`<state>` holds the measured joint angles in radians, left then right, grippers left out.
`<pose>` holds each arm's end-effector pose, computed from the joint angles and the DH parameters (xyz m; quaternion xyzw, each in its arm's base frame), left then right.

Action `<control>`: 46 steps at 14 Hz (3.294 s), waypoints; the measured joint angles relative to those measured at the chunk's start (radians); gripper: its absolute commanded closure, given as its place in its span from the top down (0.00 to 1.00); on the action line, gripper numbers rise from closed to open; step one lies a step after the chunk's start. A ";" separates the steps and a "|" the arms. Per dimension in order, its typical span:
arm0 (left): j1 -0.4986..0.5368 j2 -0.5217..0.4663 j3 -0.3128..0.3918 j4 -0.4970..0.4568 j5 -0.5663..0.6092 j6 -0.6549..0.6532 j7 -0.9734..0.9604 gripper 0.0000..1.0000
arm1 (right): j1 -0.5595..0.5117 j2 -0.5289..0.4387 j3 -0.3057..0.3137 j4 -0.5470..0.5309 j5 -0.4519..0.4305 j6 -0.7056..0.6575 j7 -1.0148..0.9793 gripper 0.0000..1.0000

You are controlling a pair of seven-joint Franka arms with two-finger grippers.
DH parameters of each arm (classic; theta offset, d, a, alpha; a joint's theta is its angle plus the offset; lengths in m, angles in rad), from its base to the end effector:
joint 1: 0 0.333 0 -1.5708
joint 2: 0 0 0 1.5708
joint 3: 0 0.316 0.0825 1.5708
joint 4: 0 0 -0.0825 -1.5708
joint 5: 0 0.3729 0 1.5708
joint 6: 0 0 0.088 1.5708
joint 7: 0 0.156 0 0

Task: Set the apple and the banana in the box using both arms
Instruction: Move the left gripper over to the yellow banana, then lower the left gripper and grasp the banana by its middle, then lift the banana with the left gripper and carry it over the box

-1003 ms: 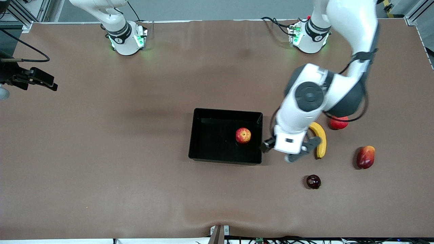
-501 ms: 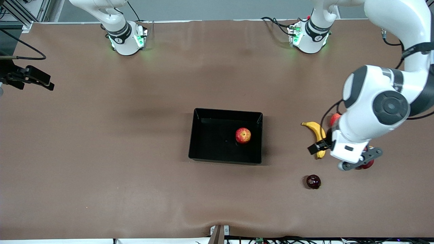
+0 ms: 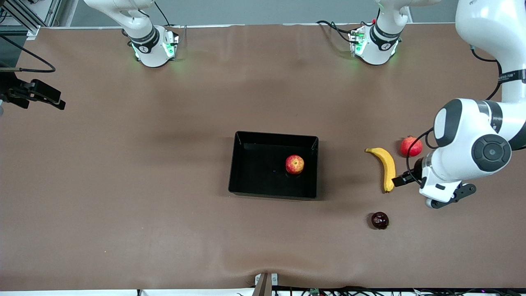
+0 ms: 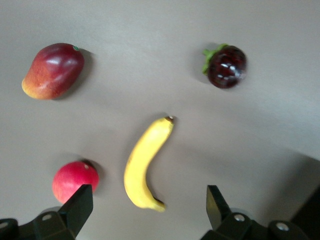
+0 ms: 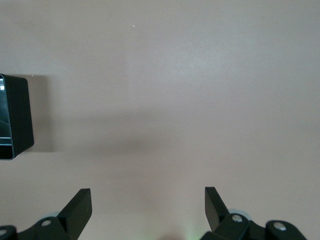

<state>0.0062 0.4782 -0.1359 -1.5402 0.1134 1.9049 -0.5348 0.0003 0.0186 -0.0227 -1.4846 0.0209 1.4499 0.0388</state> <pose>0.6578 -0.0626 0.3260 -0.9809 -0.1855 0.0444 0.0375 0.5343 -0.0084 0.5945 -0.9992 0.0296 0.0267 0.0100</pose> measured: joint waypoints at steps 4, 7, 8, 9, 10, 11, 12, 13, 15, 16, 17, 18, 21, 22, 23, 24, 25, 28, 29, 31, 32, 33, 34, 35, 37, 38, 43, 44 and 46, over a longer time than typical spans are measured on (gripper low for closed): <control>0.045 0.000 0.000 -0.114 0.000 0.126 0.021 1.00 | 0.000 0.000 0.001 0.000 0.000 0.000 0.000 1.00; 0.055 0.000 0.000 -0.194 0.000 0.225 0.021 1.00 | 0.000 0.000 0.001 0.001 0.000 0.000 0.000 1.00; 0.055 -0.001 0.000 -0.222 0.000 0.254 0.021 1.00 | 0.000 0.000 0.001 0.001 0.000 0.000 0.000 1.00; 0.055 0.000 -0.001 -0.249 0.001 0.282 0.023 1.00 | 0.000 0.000 0.001 0.001 0.000 0.000 0.000 1.00; 0.055 0.000 -0.002 -0.278 0.005 0.313 0.032 1.00 | 0.000 0.000 0.001 0.001 0.000 0.000 0.000 1.00; 0.055 0.000 -0.002 -0.308 0.020 0.347 0.048 1.00 | 0.000 0.000 0.001 0.001 0.000 0.000 0.000 1.00; 0.055 0.000 -0.003 -0.334 0.038 0.377 0.062 0.94 | 0.000 0.000 0.001 0.001 0.000 0.000 0.000 1.00; 0.055 0.000 -0.005 -0.357 0.058 0.403 0.074 0.86 | 0.000 0.000 0.001 0.001 0.000 0.000 0.000 1.00; 0.049 0.002 -0.009 -0.387 0.101 0.426 0.095 0.79 | 0.000 0.000 0.001 0.001 0.000 0.000 0.000 1.00; 0.046 0.005 -0.011 -0.393 0.118 0.428 0.107 0.79 | 0.000 0.000 0.001 0.001 0.000 0.000 0.000 1.00; 0.045 0.009 -0.013 -0.397 0.129 0.429 0.123 0.79 | 0.000 0.000 0.001 0.001 0.000 0.000 0.000 1.00; 0.045 0.015 -0.014 -0.399 0.134 0.433 0.142 0.79 | 0.000 0.000 0.001 0.001 0.000 0.000 0.000 1.00; 0.046 0.041 -0.014 -0.400 0.135 0.453 0.176 0.79 | 0.000 0.000 0.001 0.001 0.000 0.000 0.000 1.00; 0.046 0.050 -0.014 -0.400 0.135 0.463 0.179 0.79 | 0.000 0.000 0.001 0.001 0.000 0.000 0.000 1.00; 0.046 0.058 -0.014 -0.402 0.135 0.473 0.181 0.79 | 0.000 0.000 0.001 0.001 0.000 0.000 0.000 1.00; 0.046 0.066 -0.014 -0.403 0.135 0.485 0.181 0.76 | 0.000 0.000 0.001 0.001 0.000 0.000 0.000 1.00; 0.046 0.072 -0.014 -0.404 0.135 0.493 0.181 0.66 | 0.000 0.000 0.001 0.001 0.000 0.000 0.000 1.00; 0.046 0.084 -0.014 -0.405 0.135 0.499 0.181 0.27 | 0.000 0.000 0.001 0.001 0.000 0.000 0.000 1.00; 0.046 0.085 -0.014 -0.405 0.135 0.499 0.181 0.11 | 0.000 0.000 0.001 0.001 0.000 0.000 0.000 1.00; 0.046 0.084 -0.014 -0.404 0.136 0.500 0.182 0.00 | 0.000 0.000 0.001 0.001 0.000 0.000 0.000 1.00; 0.046 0.083 -0.015 -0.403 0.136 0.501 0.182 0.00 | 0.000 0.000 0.001 0.001 0.000 0.000 0.000 1.00; 0.047 0.079 -0.018 -0.401 0.136 0.502 0.182 0.00 | 0.000 0.000 0.001 0.001 0.000 0.000 0.000 1.00; 0.046 0.072 -0.024 -0.399 0.136 0.503 0.182 0.00 | 0.000 0.000 0.001 0.001 0.000 0.000 0.000 1.00; 0.047 0.062 -0.032 -0.396 0.136 0.502 0.182 0.00 | 0.000 0.000 0.001 0.001 0.000 0.000 0.000 1.00; 0.047 0.030 -0.056 -0.386 0.136 0.475 0.181 0.00 | 0.000 0.000 0.001 0.001 0.000 0.000 0.000 1.00; 0.047 0.012 -0.069 -0.375 0.136 0.450 0.180 0.00 | 0.000 0.000 0.001 0.001 0.000 0.000 0.000 1.00; 0.045 -0.036 -0.152 -0.222 0.080 0.240 0.160 0.00 | 0.000 0.000 0.001 0.001 0.000 0.000 0.000 1.00; 0.042 -0.037 -0.163 -0.176 0.055 0.197 0.160 0.00 | 0.000 0.000 0.002 0.001 0.000 0.000 0.000 1.00; 0.034 -0.037 -0.177 -0.097 0.017 0.135 0.160 0.00 | 0.000 0.000 0.003 0.001 0.000 0.000 0.000 1.00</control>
<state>0.0402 0.4415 -0.3125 -1.6376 0.1302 2.0400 -0.3750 0.0004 0.0186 -0.0200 -1.4838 0.0208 1.4499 0.0384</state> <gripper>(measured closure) 0.595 0.000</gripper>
